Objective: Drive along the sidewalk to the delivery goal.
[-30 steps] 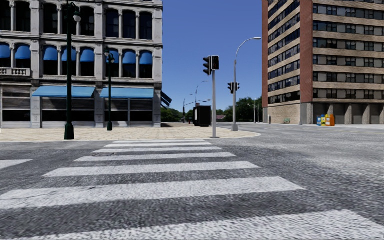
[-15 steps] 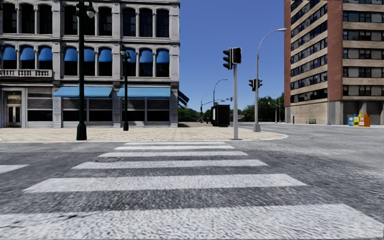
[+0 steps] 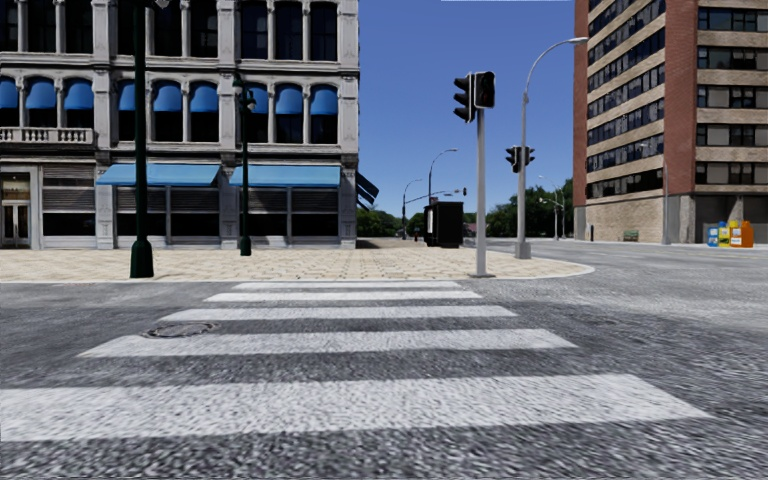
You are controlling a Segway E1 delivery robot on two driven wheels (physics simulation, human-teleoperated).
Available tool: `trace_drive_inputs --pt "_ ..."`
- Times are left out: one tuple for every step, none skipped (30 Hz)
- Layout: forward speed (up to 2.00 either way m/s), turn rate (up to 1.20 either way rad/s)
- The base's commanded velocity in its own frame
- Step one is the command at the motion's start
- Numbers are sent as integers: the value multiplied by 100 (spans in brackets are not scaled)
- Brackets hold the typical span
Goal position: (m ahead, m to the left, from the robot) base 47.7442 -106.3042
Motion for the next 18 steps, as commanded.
trace_drive_inputs --pt "138 0" --pt "138 0" --pt "138 0" --pt "138 0" --pt "138 0" --pt "138 0" --pt "138 0" --pt "138 0" --pt "138 0" --pt "138 0" --pt "144 0" --pt "200 0" --pt "200 0" --pt "200 0" --pt "200 0" --pt "200 0" --pt "200 0" --pt "200 0"
